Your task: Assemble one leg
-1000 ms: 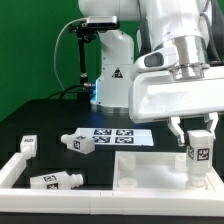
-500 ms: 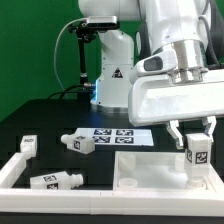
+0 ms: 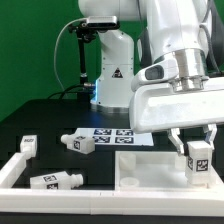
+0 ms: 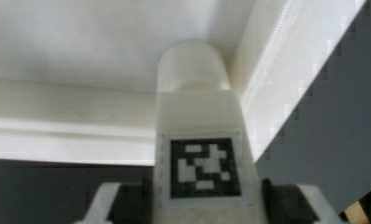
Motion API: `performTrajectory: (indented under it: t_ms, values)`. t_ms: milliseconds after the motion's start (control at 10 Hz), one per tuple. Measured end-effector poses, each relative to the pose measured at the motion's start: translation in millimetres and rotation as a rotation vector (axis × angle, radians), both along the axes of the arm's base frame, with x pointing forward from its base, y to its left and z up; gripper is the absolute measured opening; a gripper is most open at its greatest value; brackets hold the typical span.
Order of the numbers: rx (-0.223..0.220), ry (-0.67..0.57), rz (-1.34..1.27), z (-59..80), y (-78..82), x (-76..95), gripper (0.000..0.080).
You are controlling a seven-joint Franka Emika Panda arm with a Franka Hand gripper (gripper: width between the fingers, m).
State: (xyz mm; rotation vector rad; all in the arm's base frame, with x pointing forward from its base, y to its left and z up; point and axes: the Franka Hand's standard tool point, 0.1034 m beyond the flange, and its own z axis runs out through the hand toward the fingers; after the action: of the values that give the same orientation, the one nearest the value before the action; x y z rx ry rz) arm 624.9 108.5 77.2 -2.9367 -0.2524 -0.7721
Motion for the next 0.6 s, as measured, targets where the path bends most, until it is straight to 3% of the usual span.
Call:
performTrajectory:
  t_ms: [400,500,600]
  values:
    - [-0.001,0.009,0.002,-1.4,0.2,-0.7,0.0285]
    - [-0.003,0.050,0.006,0.9,0.1,0.1,0.0442]
    - [-0.007,0.070,0.006,13.7,-3.2,7.9,0.0573]
